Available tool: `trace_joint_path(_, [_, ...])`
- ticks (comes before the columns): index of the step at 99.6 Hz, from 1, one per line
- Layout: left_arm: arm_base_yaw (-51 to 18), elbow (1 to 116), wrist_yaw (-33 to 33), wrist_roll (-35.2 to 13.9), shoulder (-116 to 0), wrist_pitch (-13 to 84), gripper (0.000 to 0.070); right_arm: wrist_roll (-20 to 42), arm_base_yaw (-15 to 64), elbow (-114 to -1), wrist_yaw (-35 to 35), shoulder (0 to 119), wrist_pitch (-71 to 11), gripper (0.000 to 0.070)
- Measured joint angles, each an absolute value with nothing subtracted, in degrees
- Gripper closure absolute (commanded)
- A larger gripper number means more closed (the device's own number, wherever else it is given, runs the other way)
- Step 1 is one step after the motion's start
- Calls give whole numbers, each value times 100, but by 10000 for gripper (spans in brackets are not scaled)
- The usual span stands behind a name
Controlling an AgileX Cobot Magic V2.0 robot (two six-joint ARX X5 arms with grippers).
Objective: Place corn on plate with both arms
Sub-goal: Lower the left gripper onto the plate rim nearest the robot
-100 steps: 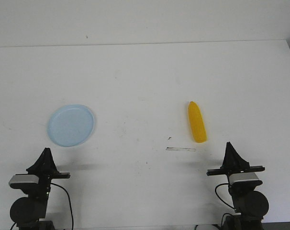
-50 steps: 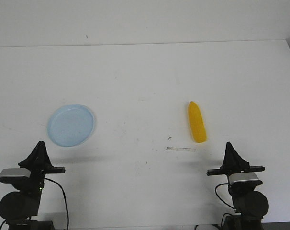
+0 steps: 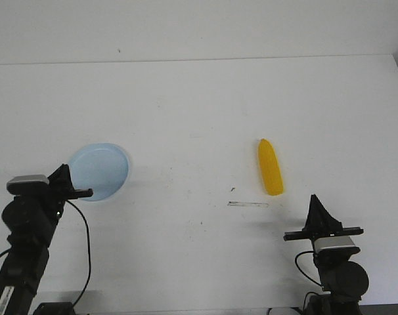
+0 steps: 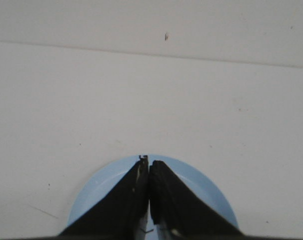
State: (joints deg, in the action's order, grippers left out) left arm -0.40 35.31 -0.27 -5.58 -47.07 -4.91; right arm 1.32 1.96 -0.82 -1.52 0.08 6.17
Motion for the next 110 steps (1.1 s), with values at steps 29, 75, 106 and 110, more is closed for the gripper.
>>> trace_joint_path(29, [128,5072,99,-1125,-6493,978,699,132,196,-80,-152,8,617,688])
trace_joint_path(75, [1706,5795,2414,-2088,-7898,2674,660,132,196,-82,-152,8,617,688])
trace_joint_path(106, [2091,5795,2432,-2121,-8523,2816,493,132,196,-82,-152,8,617,688])
trace_joint_path(110, [2095,5795,2434,-2121,-8613,2836,493,132,196,-80,-152,8,617,688])
